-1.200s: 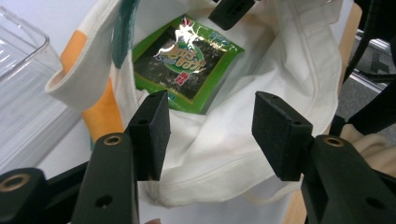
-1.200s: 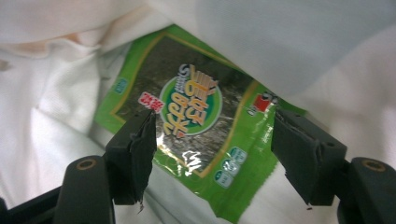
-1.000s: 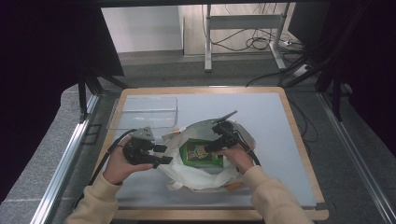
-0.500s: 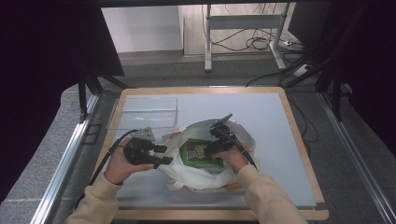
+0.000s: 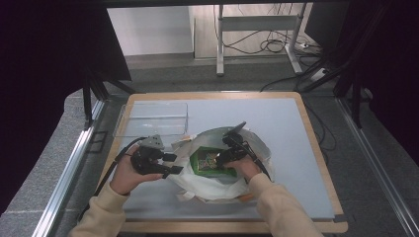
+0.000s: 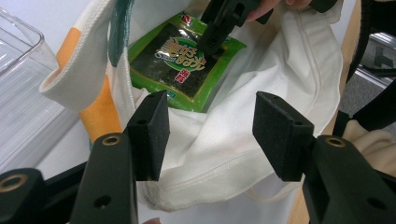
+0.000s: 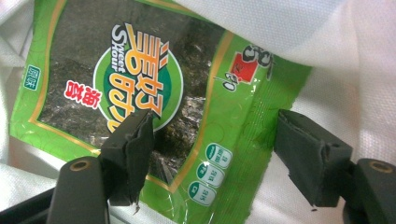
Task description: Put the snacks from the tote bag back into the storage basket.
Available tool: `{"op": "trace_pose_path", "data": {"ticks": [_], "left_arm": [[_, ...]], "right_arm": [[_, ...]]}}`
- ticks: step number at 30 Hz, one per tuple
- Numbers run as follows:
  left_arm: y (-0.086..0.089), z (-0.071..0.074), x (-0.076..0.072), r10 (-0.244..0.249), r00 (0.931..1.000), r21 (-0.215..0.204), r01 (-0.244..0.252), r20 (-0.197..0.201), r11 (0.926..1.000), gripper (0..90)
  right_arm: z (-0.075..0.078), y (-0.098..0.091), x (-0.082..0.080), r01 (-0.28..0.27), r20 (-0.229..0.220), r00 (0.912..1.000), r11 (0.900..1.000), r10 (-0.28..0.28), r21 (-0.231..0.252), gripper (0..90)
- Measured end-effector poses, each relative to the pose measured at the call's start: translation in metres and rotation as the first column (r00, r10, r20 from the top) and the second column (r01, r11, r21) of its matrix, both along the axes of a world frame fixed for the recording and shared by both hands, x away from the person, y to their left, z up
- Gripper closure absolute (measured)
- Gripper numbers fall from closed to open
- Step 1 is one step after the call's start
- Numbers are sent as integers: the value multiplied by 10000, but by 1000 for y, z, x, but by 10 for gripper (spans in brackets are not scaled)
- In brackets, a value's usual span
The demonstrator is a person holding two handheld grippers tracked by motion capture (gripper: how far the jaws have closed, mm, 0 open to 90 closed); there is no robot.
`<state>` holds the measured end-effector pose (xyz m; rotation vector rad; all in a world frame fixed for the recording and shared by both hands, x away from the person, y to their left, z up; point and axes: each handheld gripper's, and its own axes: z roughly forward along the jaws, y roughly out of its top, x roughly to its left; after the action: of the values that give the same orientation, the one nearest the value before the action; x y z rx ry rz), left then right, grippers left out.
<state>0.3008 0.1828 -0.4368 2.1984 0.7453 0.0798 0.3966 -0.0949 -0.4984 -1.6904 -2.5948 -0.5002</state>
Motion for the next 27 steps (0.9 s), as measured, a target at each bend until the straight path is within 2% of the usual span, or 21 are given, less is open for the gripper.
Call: {"op": "trace_pose_path", "data": {"ticks": [3, 6, 10, 12, 14, 17, 20, 21, 22, 25, 27], "left_arm": [[0, 0, 0, -34, 10000, 63, 33, 58, 10000, 458], [0, 0, 0, 22, 10000, 102, -23, 84, 9999, 463], [0, 0, 0, 15, 10000, 106, -15, 70, 9999, 464], [0, 0, 0, 15, 10000, 119, -16, 72, 9999, 464], [0, 0, 0, 6, 10000, 137, -7, 78, 9999, 464], [0, -1, 1, -44, 9999, 155, 42, 110, 9999, 464], [0, -1, 1, -36, 9999, 169, 34, 112, 9999, 464], [0, -1, 1, -36, 9999, 169, 34, 112, 9999, 463], [0, -1, 0, 12, 10000, 161, -14, 79, 9999, 463], [0, -1, 0, 11, 10000, 165, -12, 81, 9999, 463], [0, -1, 0, 12, 10000, 170, -13, 81, 9999, 463]], "right_arm": [[0, 1, -1, -94, 53, 9999, 10000, 94, -35, 315], [1, 2, -2, -236, 56, 9997, 9997, 236, 69, 391], [1, 1, -1, -337, -89, 9994, 9987, 341, 384, 515], [1, 1, -1, -342, -169, 9992, 9982, 351, 500, 535], [1, 0, 0, -364, -289, 9988, 9969, 385, 704, 597], [0, -1, 1, -285, -352, 9989, 9959, 317, 858, 634], [0, -4, 3, -46, -516, 9986, 9923, 111, 1235, 716], [0, -4, 3, -46, -516, 9986, 9923, 111, 1235, 716], [1, -5, 4, 44, -601, 9982, 9912, 36, 1321, 768], [2, -5, 4, 81, -642, 9979, 9902, 9, 1396, 837], [3, -5, 4, 42, -627, 9980, 9900, 47, 1409, 851]]}}
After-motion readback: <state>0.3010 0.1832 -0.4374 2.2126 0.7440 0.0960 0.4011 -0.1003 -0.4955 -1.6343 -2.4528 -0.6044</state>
